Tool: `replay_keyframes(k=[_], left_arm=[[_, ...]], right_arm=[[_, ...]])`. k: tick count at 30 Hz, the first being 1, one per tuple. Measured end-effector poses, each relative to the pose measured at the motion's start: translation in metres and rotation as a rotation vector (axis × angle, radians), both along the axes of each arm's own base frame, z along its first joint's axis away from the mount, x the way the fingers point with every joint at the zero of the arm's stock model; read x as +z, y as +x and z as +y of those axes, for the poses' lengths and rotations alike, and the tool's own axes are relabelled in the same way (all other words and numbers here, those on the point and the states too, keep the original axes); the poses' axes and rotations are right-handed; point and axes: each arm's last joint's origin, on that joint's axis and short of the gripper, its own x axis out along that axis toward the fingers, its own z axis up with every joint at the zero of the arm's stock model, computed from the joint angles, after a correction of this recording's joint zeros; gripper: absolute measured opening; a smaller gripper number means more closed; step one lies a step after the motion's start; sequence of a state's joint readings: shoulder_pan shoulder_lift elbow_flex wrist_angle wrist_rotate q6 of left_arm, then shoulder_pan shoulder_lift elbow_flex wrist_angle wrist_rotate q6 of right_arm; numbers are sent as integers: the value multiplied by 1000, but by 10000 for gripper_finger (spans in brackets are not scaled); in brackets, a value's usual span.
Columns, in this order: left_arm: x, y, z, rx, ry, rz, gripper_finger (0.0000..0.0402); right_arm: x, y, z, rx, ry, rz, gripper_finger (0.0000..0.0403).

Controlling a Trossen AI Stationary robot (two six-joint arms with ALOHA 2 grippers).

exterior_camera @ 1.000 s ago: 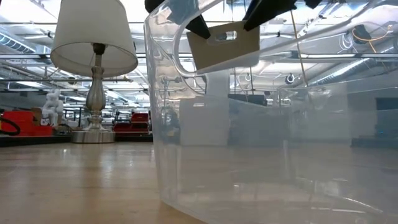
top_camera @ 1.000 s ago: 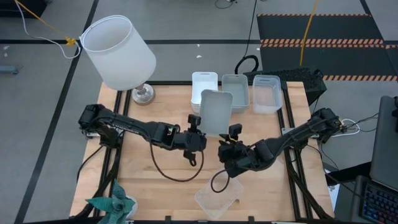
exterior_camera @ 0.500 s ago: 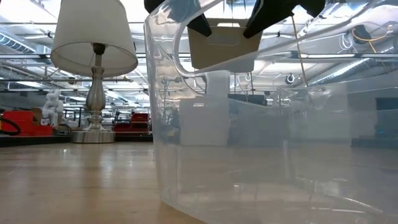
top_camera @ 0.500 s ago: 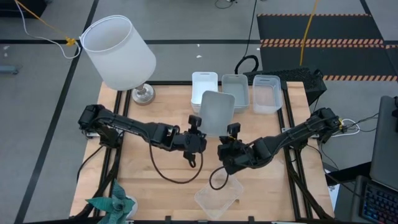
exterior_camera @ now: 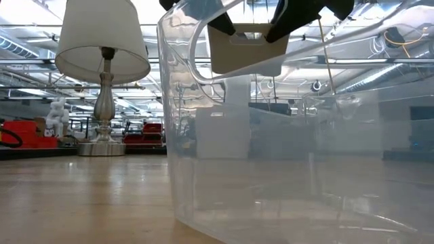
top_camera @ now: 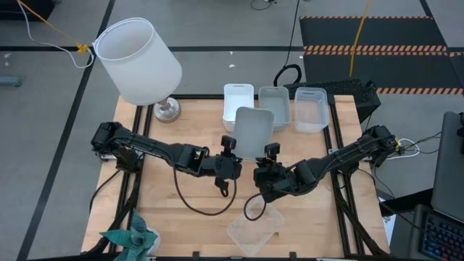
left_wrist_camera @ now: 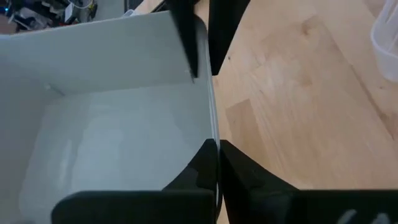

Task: Stack baskets by color
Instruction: Stack the bottom gray bin on top of the top gray bin

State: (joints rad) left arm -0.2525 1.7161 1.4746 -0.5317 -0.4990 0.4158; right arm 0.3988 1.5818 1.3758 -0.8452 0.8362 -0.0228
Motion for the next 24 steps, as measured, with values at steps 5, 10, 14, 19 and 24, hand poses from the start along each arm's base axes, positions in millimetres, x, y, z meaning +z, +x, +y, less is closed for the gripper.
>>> replay_keyframes(k=[5,10,14,19,24], left_arm=[[2,2,-1,24,-42,-43,38],[3,1,-5,64,-107,-75,123],[6,-5,-15,57,-106,-80,177],[17,-18,-31,41,-150,-110,204],[17,-35,-47,97,-251,-75,206]], right_arm=[[-1,-1,0,11,-14,28,11],[2,-7,-4,29,-26,75,6],[9,-18,-10,45,22,121,5],[22,-31,-20,47,35,143,3],[43,-51,-41,127,29,195,2]])
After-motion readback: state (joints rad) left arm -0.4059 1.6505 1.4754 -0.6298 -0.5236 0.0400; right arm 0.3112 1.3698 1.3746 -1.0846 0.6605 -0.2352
